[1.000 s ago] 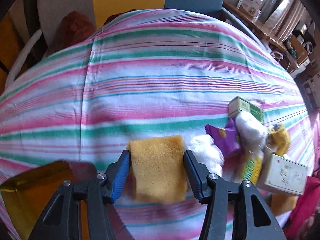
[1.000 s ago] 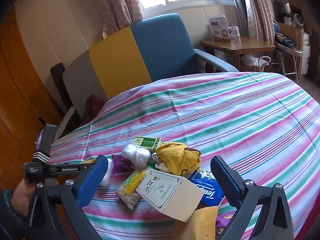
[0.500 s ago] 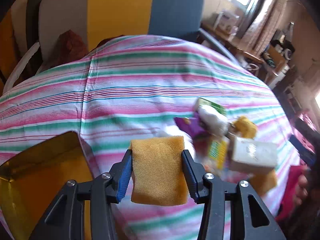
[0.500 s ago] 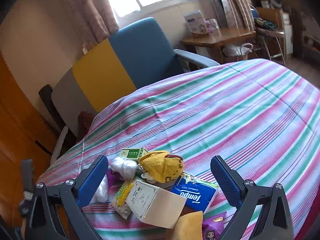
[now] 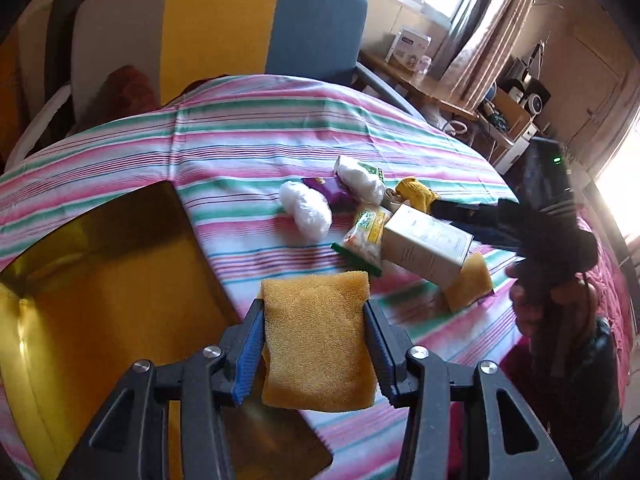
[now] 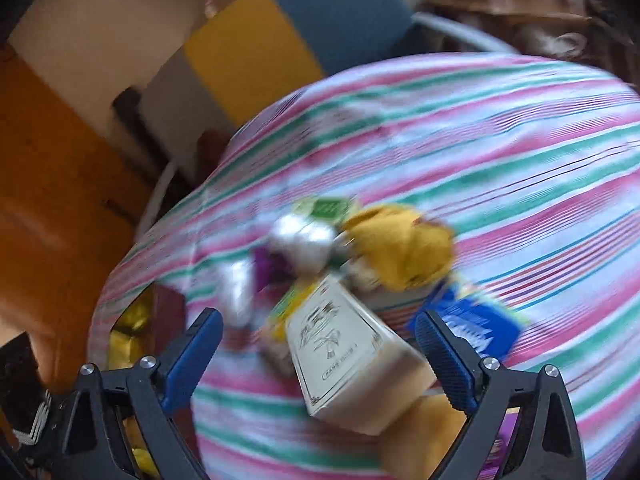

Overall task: Organize objects
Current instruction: 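Carry the sponge into the gold tray with the left gripper while the right gripper grasps the white box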

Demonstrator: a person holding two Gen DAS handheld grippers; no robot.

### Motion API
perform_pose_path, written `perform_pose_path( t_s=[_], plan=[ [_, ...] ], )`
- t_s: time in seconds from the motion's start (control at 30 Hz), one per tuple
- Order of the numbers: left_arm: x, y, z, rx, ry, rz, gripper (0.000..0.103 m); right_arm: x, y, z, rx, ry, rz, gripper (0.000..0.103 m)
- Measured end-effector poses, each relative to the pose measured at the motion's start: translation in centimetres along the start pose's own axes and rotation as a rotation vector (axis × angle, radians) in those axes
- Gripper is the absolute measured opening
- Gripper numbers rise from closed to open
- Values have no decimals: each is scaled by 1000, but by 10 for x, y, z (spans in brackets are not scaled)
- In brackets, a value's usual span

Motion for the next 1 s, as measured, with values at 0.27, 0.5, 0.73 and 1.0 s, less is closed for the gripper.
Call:
perform_pose_path(
  t_s=[0.27, 0.5, 0.73, 1.0],
  plan=[
    [22, -46, -41, -84, -67, 50, 49, 29, 24, -34, -38, -149, -148, 97],
    [40, -93, -110, -217, -183, 113, 49, 33, 31, -37, 50, -219, -173, 97],
    [35, -99, -168, -347, -202, 136, 49, 44, 39, -36, 153, -316, -229, 52],
    [10, -44, -218, -463, -188, 53, 49, 48, 40, -39, 189, -385, -218, 50]
  ],
)
Point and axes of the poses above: each gripper's, at about its wrist camera, not at the fingertips, and y roughly the way its jaws point, z to its right, x to its underside, the point moved 1 cm from there along y, roughly the way its jaws point, and after that the axes turned 10 degrees about z, right-handed, at the moved point
